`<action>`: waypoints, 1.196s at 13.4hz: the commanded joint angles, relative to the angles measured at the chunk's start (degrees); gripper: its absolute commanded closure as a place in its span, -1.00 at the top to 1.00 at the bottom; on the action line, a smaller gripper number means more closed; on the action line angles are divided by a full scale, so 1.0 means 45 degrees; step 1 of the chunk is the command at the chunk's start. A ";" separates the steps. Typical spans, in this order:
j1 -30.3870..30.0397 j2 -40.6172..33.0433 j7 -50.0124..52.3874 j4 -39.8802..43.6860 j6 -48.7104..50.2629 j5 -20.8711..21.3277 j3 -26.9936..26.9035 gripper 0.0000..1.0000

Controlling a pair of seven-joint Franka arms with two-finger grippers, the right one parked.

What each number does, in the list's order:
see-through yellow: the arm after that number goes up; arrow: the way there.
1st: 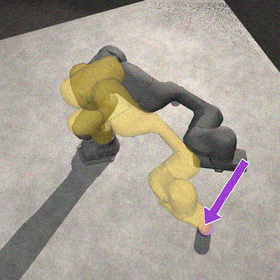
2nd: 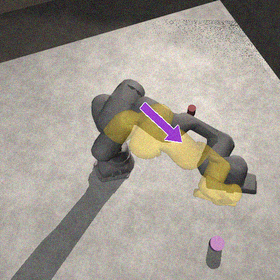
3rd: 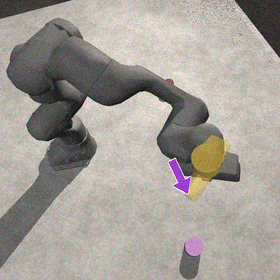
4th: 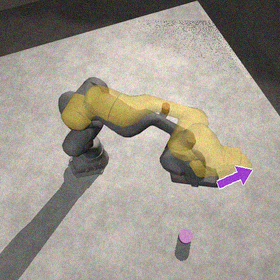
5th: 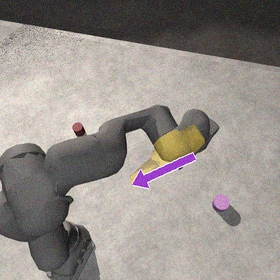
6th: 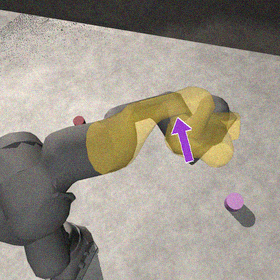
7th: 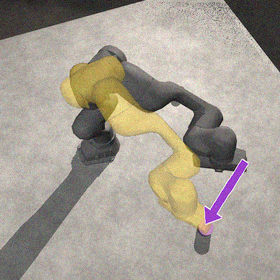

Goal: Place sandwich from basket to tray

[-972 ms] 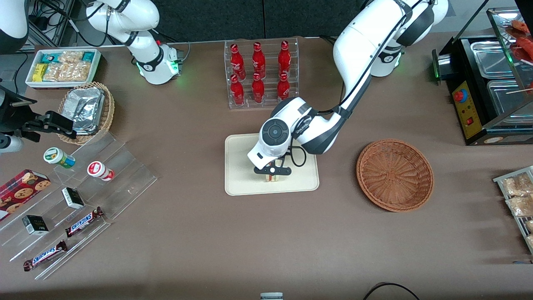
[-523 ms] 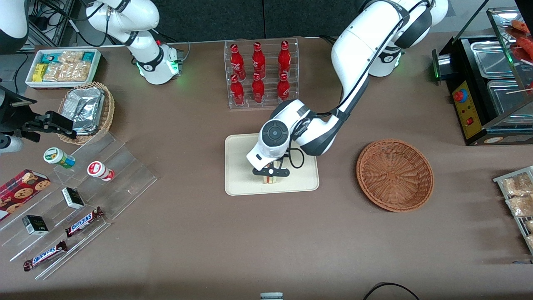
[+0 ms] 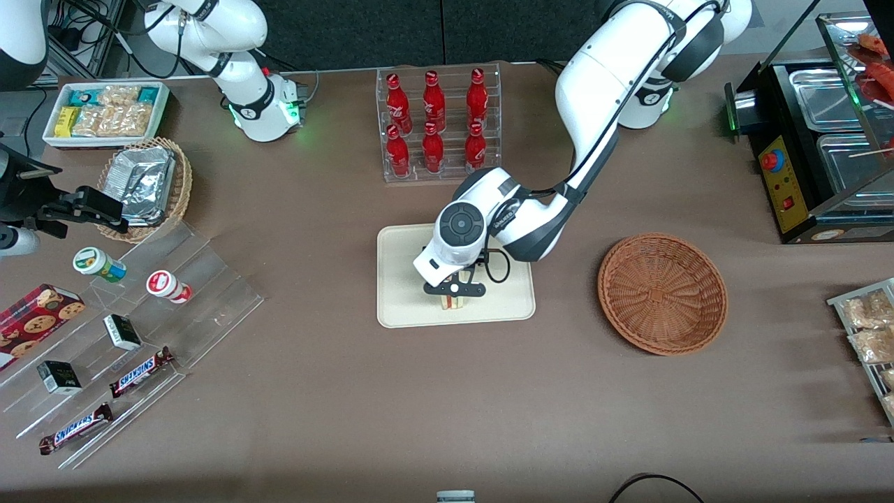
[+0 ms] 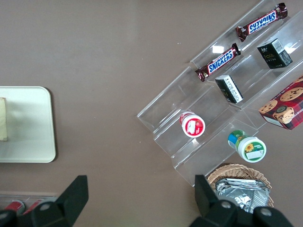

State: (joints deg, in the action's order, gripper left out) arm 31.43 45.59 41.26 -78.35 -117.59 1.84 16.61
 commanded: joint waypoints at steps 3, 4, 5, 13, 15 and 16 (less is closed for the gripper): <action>-0.0032 -0.0948 0.0243 0.0321 0.1012 -0.0155 -0.0174 1.00; -0.0283 -0.1261 0.0534 0.0341 0.1362 -0.0155 -0.0194 1.00; -0.0634 -0.1554 0.0615 0.0341 0.1752 -0.0155 -0.0175 1.00; -0.3232 -0.3390 -0.0415 -0.0185 0.3572 0.0060 -0.0213 1.00; -0.4071 -0.3878 -0.1236 -0.0576 0.3825 0.0080 -0.0214 1.00; -0.4462 -0.4132 -0.1704 -0.0790 0.4097 0.0080 -0.0214 1.00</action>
State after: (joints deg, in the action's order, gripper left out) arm 14.19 31.32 36.69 -77.60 -100.64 1.98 15.24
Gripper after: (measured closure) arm 0.000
